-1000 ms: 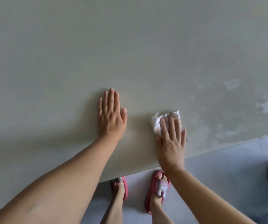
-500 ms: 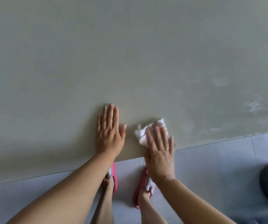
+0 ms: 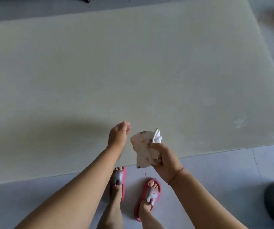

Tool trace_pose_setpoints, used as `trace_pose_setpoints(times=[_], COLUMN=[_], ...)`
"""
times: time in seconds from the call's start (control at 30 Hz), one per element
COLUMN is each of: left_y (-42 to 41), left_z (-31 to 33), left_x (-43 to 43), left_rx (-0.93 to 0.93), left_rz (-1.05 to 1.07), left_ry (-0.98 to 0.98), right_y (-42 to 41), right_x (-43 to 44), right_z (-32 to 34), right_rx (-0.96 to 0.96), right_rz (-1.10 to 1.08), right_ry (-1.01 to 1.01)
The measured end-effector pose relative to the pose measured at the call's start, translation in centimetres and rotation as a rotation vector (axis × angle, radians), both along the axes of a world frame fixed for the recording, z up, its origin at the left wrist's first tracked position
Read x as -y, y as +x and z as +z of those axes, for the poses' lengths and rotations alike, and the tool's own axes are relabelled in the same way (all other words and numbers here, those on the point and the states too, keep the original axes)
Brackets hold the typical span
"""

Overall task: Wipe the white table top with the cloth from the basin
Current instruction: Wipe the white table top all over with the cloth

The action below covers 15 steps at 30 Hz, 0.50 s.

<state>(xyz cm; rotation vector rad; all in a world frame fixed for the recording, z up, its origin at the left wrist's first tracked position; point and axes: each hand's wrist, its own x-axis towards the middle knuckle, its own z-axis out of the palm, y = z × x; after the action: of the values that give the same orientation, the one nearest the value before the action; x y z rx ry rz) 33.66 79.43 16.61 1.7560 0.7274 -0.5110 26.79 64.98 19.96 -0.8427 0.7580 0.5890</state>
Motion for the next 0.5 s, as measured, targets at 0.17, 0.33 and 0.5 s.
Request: trace_pose_setpoints(times=[0.17,0.33,0.5], left_y=[-0.1,-0.2,0.4], left_z=[2.7,2.9,2.2], left_x=[1.7,2.0,1.8], left_rx=[-0.386,-0.403,-0.26], left_rz=[0.059,0.029,-0.063], left_ry=[-0.679,-0.685,-0.406], right_y=[1.9,2.4,3.4], right_x=[1.2,1.7,2.4], right_z=[2.1,1.4,1.1], right_rx=[0.055,0.121,0.168], right_rz=[-0.118,-0.058,0.114], right_ry=[0.236,0.177,-0.307])
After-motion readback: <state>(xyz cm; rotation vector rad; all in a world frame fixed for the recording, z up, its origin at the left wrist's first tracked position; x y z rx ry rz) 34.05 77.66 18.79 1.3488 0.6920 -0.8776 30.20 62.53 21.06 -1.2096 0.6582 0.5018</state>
